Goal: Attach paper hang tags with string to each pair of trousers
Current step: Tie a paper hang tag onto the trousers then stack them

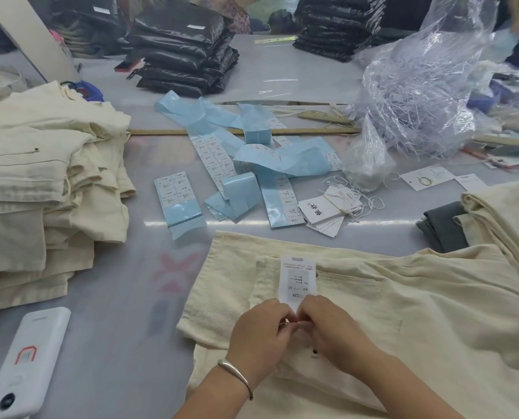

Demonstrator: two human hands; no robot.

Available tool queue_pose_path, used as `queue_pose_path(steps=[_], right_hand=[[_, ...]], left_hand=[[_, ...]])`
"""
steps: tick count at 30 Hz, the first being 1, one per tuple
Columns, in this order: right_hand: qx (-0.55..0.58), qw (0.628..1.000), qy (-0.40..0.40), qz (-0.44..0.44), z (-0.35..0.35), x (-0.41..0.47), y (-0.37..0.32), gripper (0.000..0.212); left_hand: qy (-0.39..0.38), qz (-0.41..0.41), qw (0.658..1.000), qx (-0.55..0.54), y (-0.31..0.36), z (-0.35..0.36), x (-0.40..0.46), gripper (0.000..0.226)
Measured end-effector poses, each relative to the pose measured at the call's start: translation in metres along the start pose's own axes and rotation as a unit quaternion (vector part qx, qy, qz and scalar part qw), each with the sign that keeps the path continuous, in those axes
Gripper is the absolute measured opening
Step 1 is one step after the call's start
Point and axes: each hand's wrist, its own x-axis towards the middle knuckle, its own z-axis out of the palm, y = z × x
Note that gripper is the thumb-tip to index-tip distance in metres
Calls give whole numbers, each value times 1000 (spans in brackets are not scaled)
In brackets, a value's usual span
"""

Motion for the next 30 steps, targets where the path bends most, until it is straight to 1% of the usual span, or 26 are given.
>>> queue_pose_path(steps=[1,2,4,7,9,11,13,18,21,26,30], right_hand=[[89,995,15,36,-3,-2,0,15],[177,982,29,56,-6,-3,0,18],[312,947,44,64,-13,-6,-2,17],[461,883,41,73,-19,-8,-3,11],[517,851,38,88,-20,-9,-2,9],[548,830,36,100,-19,-11,-1,9],[564,818,34,105,-17,-13,-2,8],[580,808,27,100,-16,-15,-5,15],[587,801,33,107,-15,-16,-7,13],[571,813,45,104,-17,-15,-10,7],[570,812,51,112,-19,-15,-13,8]], left_hand=[[7,0,1000,-16,1,0,1,8],[15,-3,999,-31,1,-1,2,7],[30,-10,998,-52,3,-3,3,6],[40,-8,997,-71,4,-5,4,7],[43,-2,996,-74,5,-7,3,8],[42,8,996,-73,6,-7,2,8],[41,10,996,-82,7,-8,2,9],[36,6,995,-93,9,-11,0,11],[26,14,997,-75,10,-14,1,14],[30,32,997,-59,11,-17,1,9],[35,31,996,-77,13,-19,1,10]])
